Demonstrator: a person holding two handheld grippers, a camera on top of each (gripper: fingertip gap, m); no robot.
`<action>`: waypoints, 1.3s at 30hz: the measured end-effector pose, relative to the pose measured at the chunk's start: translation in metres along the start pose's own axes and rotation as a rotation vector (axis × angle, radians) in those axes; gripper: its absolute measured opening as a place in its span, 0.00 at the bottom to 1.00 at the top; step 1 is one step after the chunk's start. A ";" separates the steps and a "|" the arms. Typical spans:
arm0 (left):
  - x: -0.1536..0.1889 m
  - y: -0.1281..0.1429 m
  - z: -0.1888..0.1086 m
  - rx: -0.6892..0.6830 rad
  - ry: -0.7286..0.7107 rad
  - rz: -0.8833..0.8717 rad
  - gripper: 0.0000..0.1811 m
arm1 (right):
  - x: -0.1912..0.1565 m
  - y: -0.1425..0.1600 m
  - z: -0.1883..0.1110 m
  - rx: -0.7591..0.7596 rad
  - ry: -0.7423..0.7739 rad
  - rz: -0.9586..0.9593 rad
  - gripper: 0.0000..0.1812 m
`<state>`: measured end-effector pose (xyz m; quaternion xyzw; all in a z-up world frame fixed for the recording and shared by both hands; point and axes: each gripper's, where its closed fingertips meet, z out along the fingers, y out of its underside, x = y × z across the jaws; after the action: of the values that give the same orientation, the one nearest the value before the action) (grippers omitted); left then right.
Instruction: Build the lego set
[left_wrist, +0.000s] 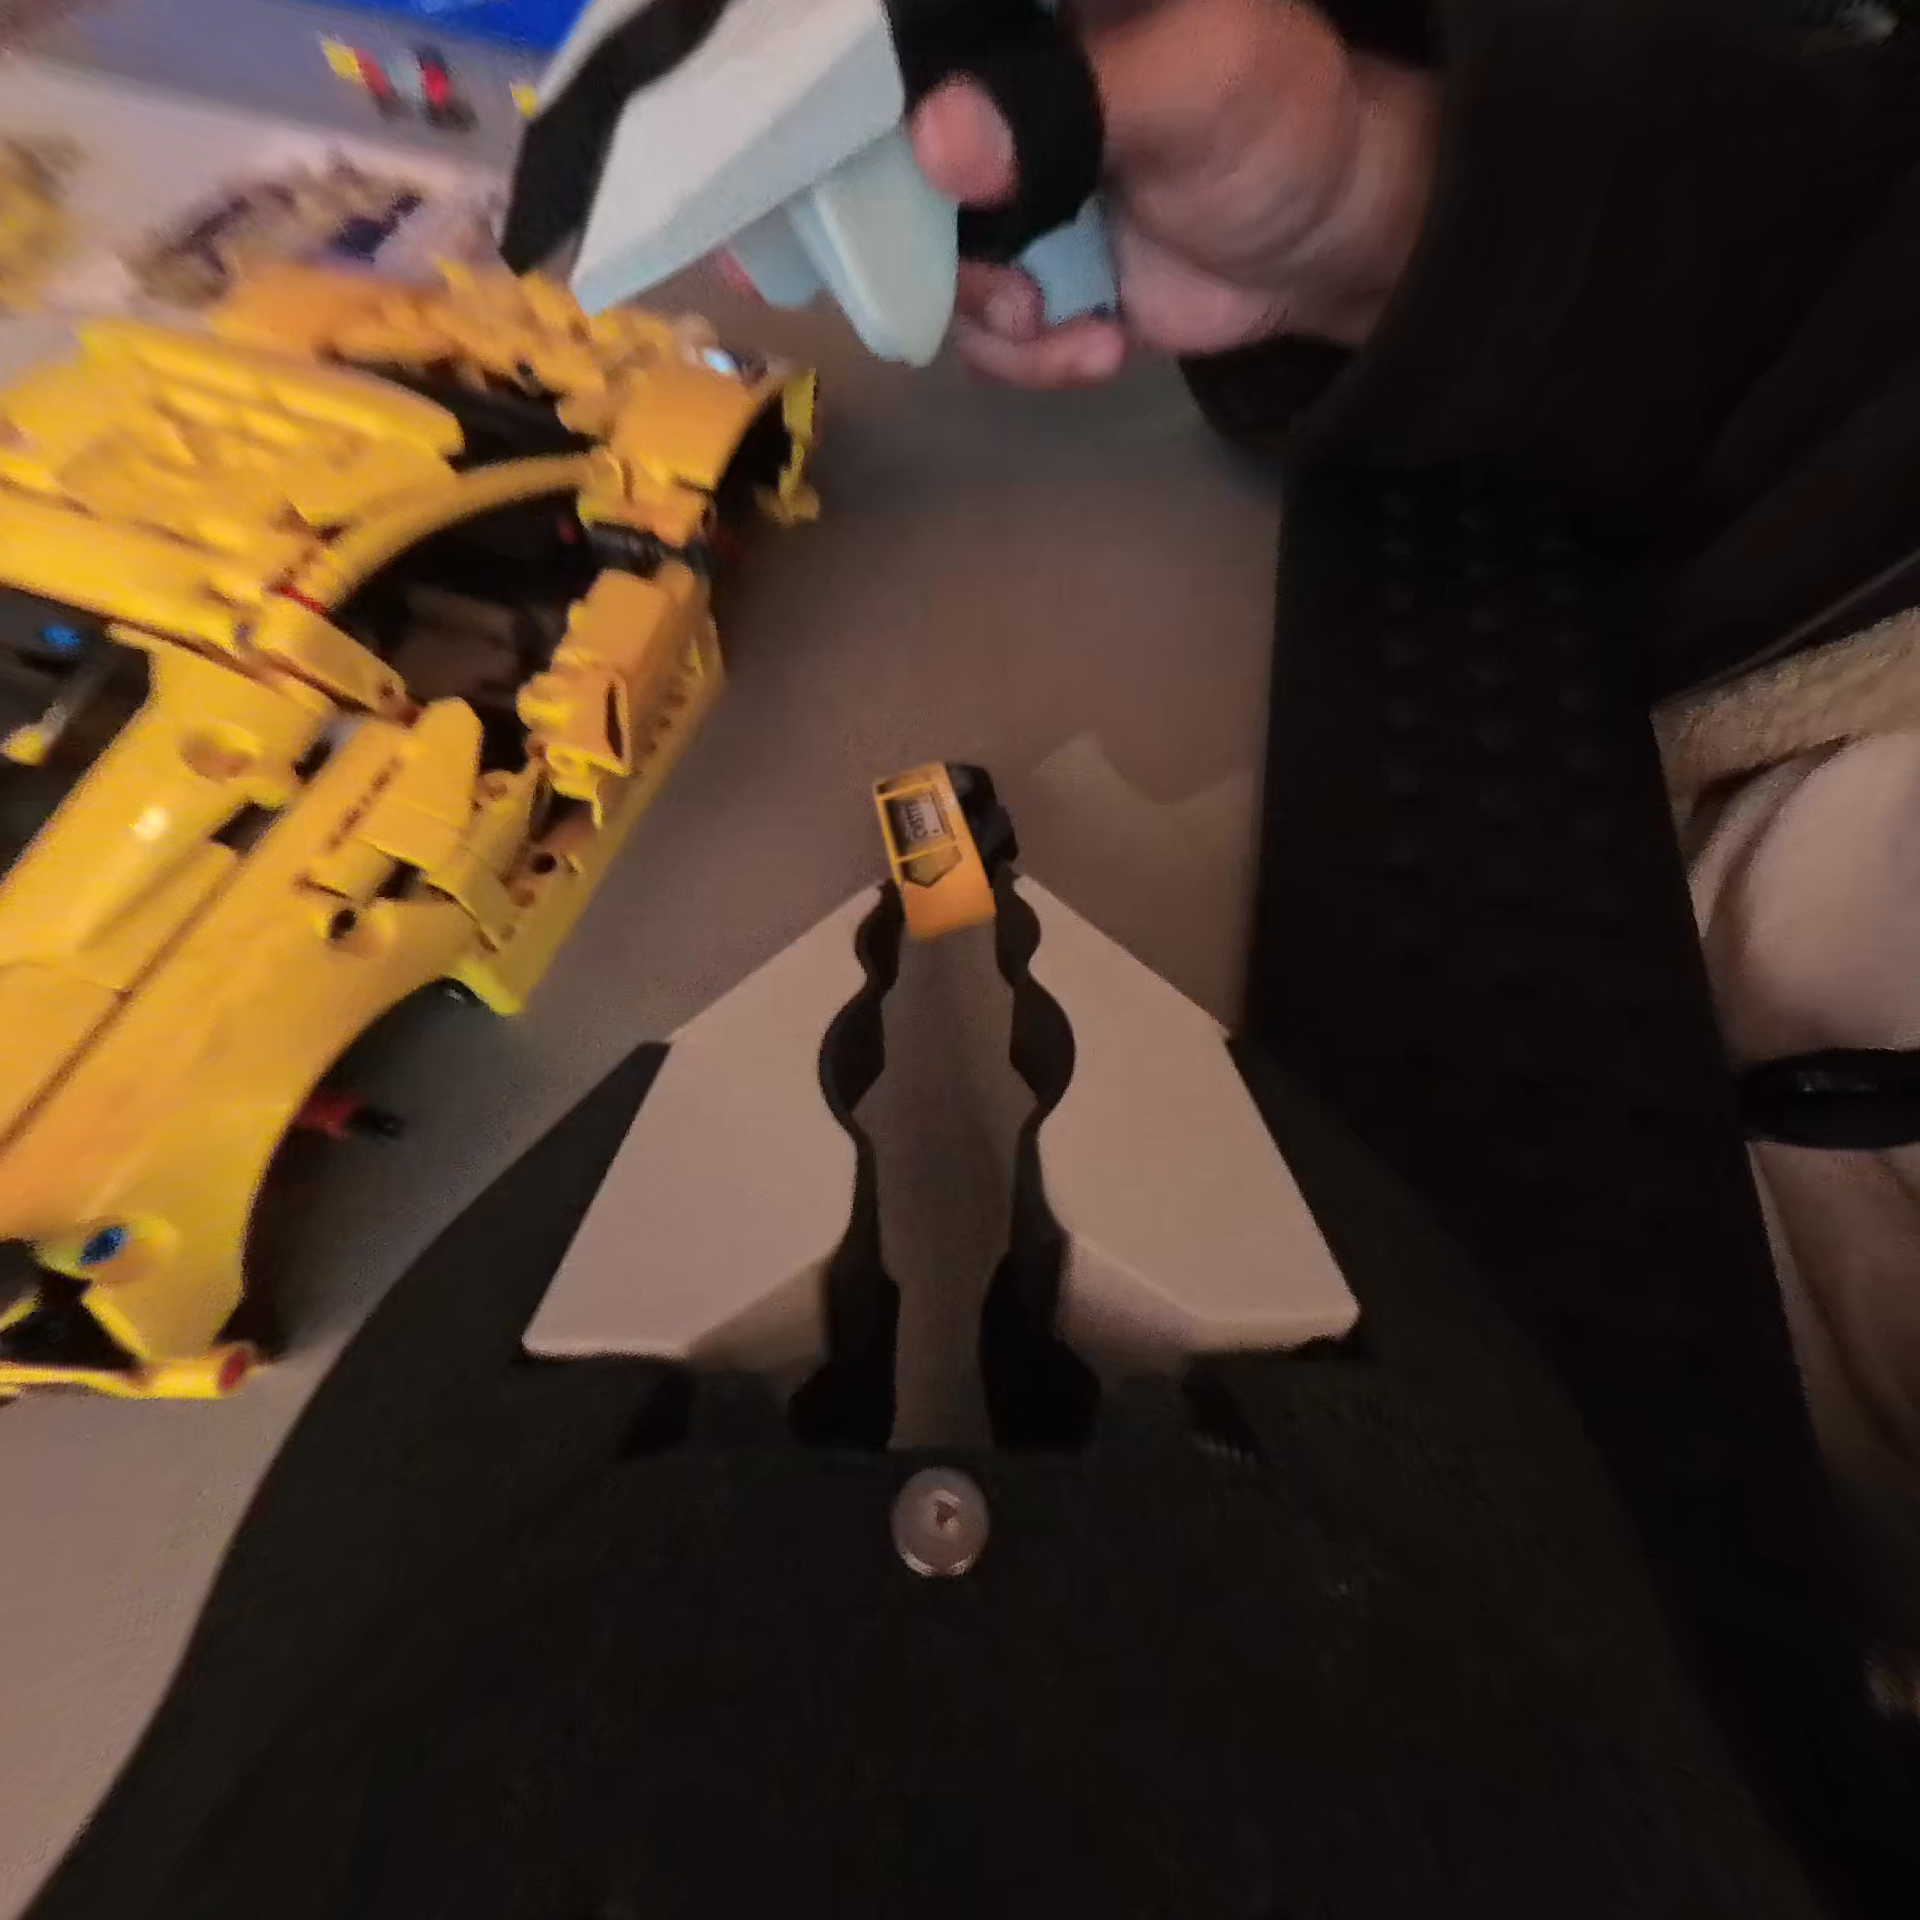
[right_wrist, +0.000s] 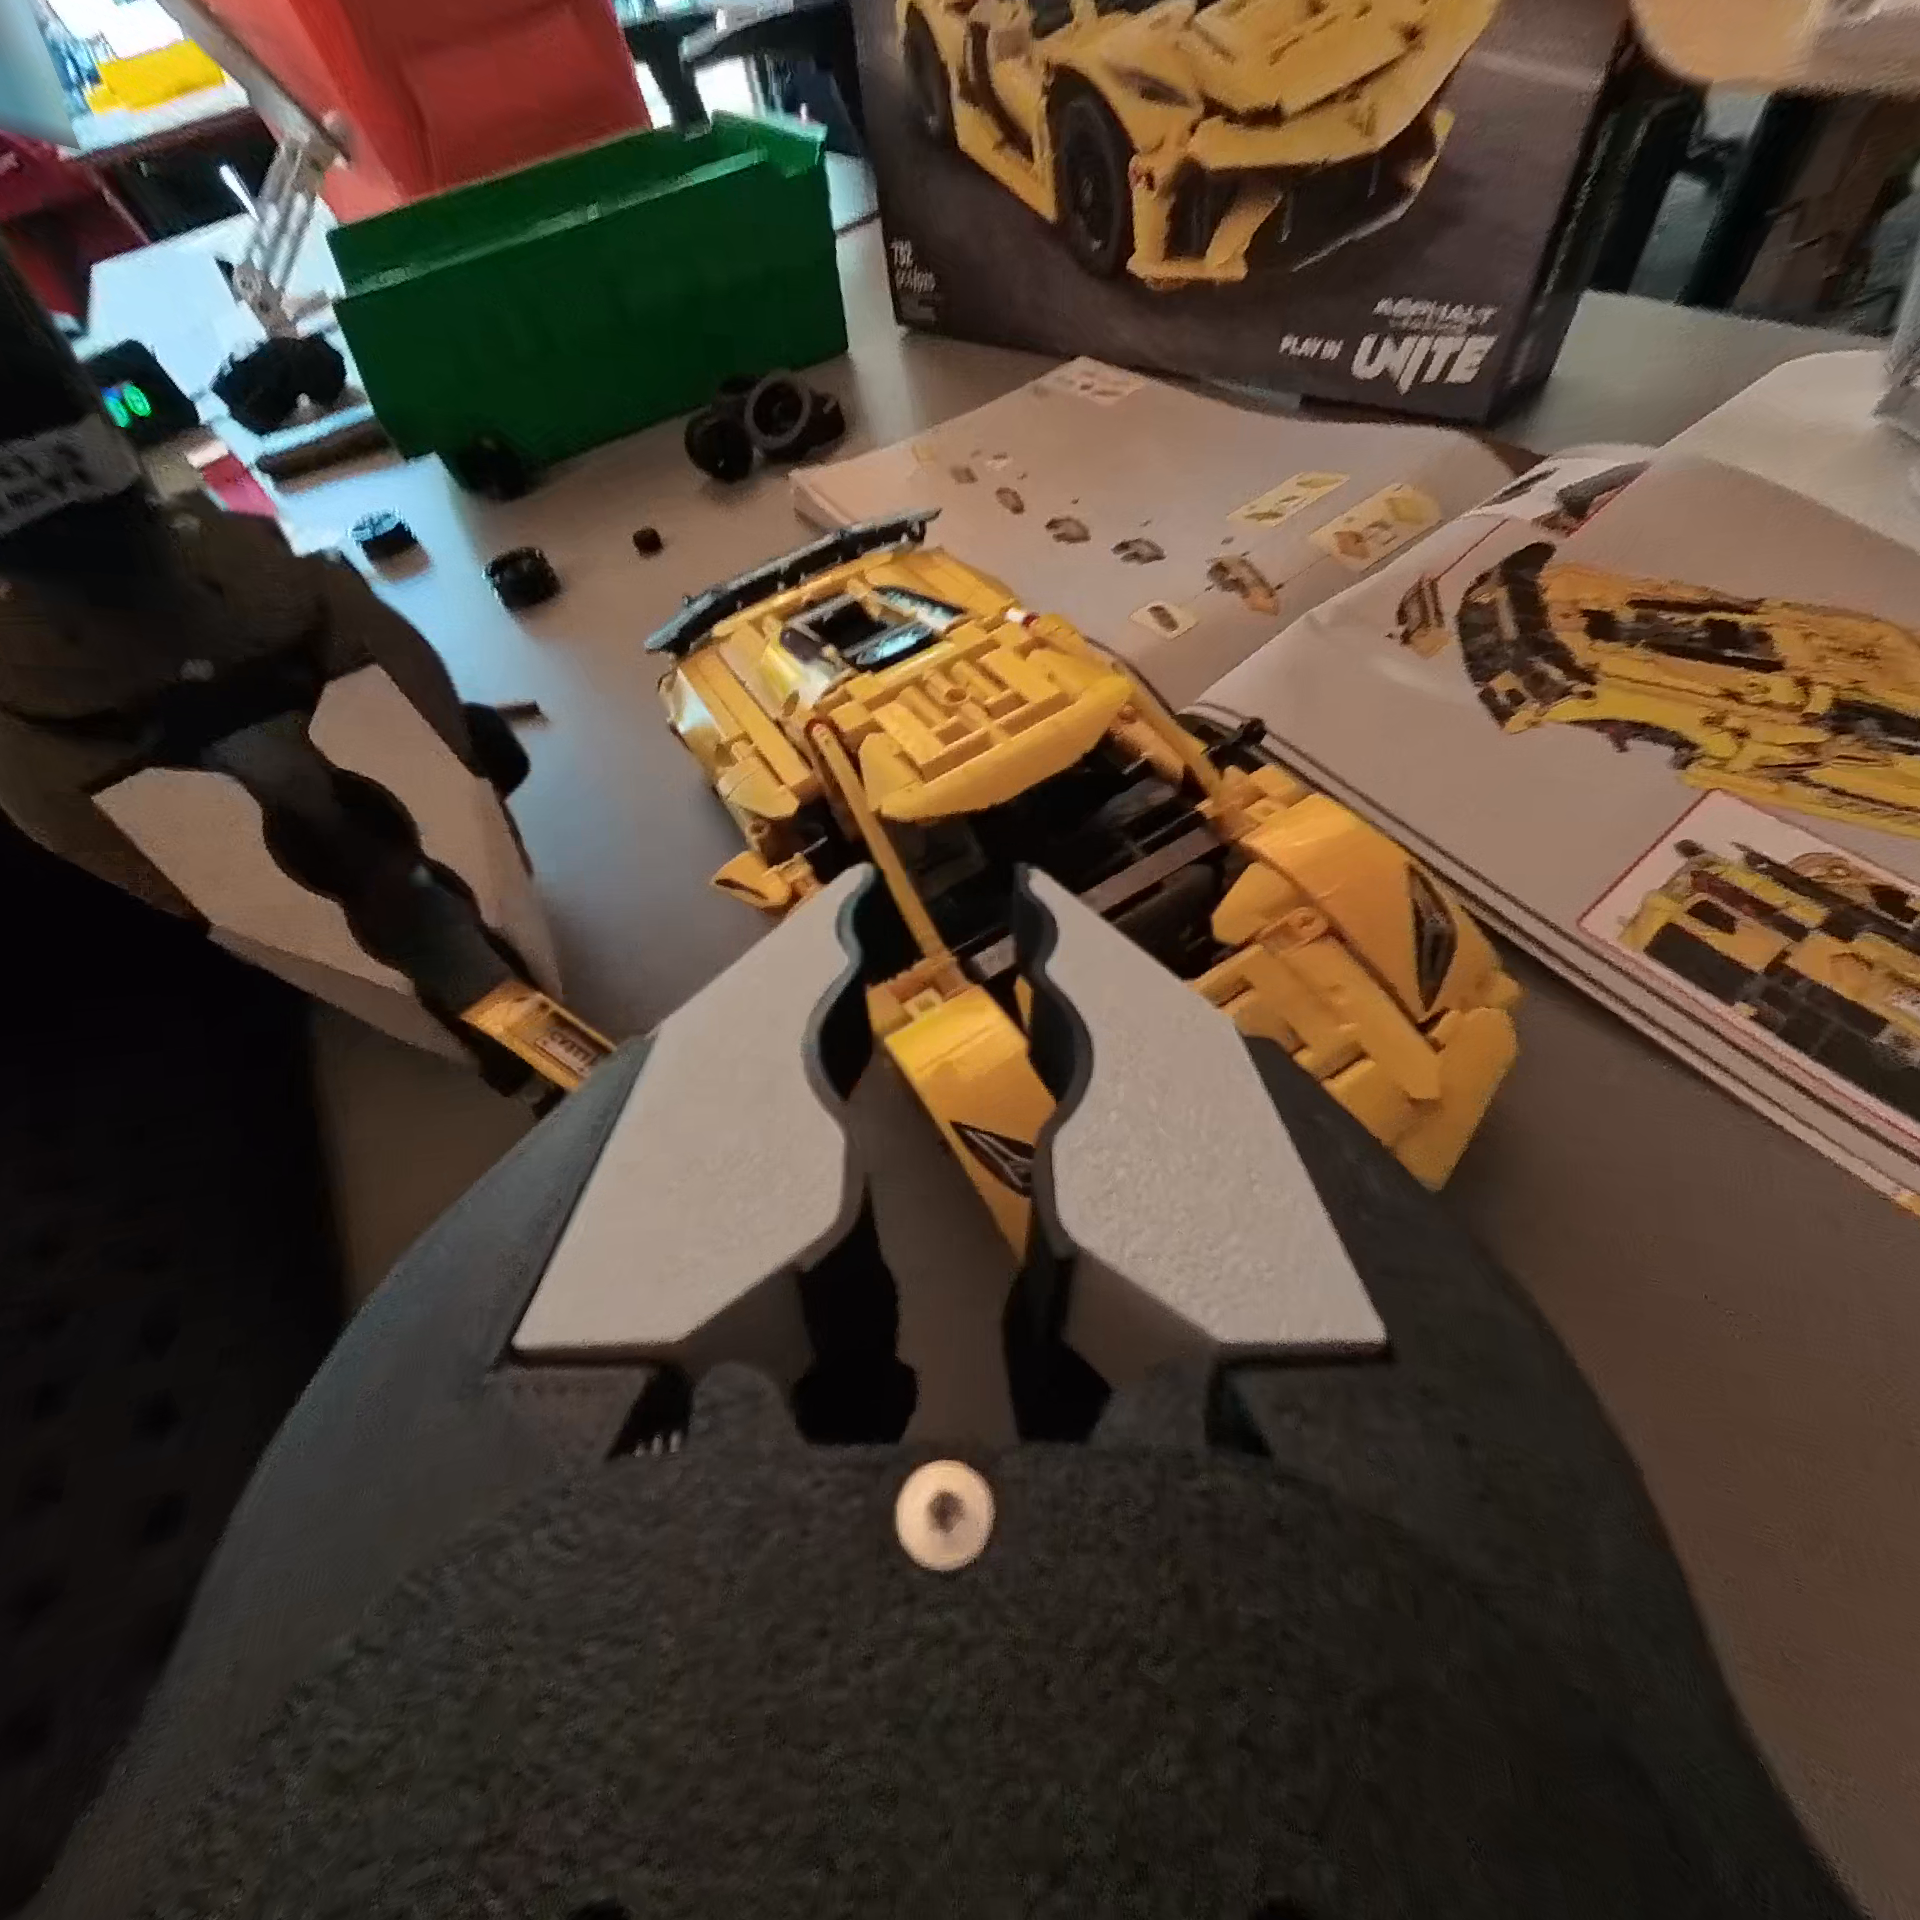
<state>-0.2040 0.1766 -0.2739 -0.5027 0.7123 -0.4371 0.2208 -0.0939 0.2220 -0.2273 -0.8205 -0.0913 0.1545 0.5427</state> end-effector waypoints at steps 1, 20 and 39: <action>0.000 0.003 0.001 -0.022 0.006 -0.016 0.10 | -0.002 0.005 0.003 -0.030 0.001 -0.014 0.15; -0.092 -0.004 -0.105 0.230 -0.246 -0.386 0.33 | 0.024 0.054 -0.036 -0.293 0.333 -0.079 0.52; -0.073 -0.011 -0.050 0.267 -0.039 -0.704 0.39 | 0.071 0.068 -0.037 -0.420 0.233 -0.029 0.54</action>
<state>-0.2072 0.2625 -0.2477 -0.6918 0.4284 -0.5655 0.1344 -0.0160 0.1856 -0.2877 -0.9262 -0.0701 0.0284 0.3694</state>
